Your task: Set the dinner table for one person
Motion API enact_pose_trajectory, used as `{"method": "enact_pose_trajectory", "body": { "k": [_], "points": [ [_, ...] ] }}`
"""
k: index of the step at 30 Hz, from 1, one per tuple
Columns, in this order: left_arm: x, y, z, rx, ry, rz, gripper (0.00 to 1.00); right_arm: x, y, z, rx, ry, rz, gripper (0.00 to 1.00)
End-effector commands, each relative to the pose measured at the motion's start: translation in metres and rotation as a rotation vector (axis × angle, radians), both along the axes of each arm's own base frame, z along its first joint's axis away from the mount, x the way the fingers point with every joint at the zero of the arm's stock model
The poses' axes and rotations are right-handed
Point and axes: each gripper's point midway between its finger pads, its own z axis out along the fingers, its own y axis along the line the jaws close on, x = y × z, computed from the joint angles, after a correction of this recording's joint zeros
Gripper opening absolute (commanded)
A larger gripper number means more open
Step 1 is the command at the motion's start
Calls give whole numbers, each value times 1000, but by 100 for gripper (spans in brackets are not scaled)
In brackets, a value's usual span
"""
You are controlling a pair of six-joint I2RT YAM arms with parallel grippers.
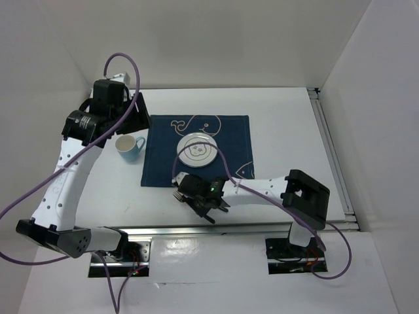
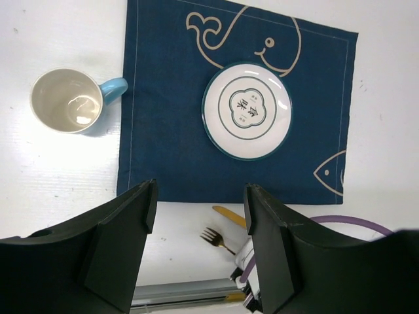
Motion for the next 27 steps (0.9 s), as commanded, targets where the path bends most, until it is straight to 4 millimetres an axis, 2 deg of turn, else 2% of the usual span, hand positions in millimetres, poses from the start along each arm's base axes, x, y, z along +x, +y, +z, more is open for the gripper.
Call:
{"method": "enact_pose_trajectory", "body": {
  "k": [1,3,4,6,7,8,9,10,11,12,13,14,15,16,17,18,19,20,21,22,23,24,25,27],
  "points": [
    [-6,6,23,-19,-50,27,72,16,39,74,183,-93,-1,1],
    [-9,10,33,-15,-82,43,73,29,49,95,258,-86,-39,1],
    [-11,15,46,-21,-121,66,75,37,61,115,320,-90,-52,1],
    [-17,21,55,-29,-139,107,75,61,67,115,352,-48,-130,1],
    [-23,26,63,-29,-168,120,75,73,75,126,389,-42,-160,0],
    [-25,29,67,-35,-190,146,75,81,80,129,423,-2,-192,0],
    [-28,31,71,-44,-207,159,75,102,80,119,423,20,-240,0],
    [-30,32,74,-50,-224,160,75,113,88,123,458,20,-261,0],
    [-35,35,79,-62,-250,172,74,126,98,134,506,27,-290,0],
    [-37,35,82,-73,-258,177,74,140,104,120,511,57,-313,0],
    [-39,35,81,-73,-258,177,74,152,109,119,533,60,-343,0],
    [-38,37,77,-73,-248,191,74,167,122,133,593,69,-393,0],
    [-42,38,80,-78,-261,191,74,182,126,114,583,98,-431,0],
    [-43,38,81,-81,-268,191,74,194,137,126,623,91,-461,0],
    [-43,38,81,-81,-268,191,74,206,142,126,654,100,-513,0],
    [-43,38,77,-78,-259,191,74,216,147,108,647,117,-544,0],
    [-43,38,77,-78,-259,191,74,221,154,106,666,126,-560,0],
    [-44,36,75,-79,-249,183,74,231,162,116,697,114,-570,0],
    [-46,37,73,-75,-238,183,74,238,167,112,707,115,-608,0],
    [-46,37,73,-75,-237,183,74,243,170,90,672,129,-638,0],
    [-45,37,69,-71,-227,183,74,250,174,94,687,116,-652,0],
    [-45,37,61,-56,-209,177,74,256,175,89,689,109,-689,0],
    [-42,38,55,-35,-194,179,74,258,176,73,667,116,-695,0],
    [-41,40,42,-17,-163,187,74,262,176,63,660,114,-734,0]
  ]
}}
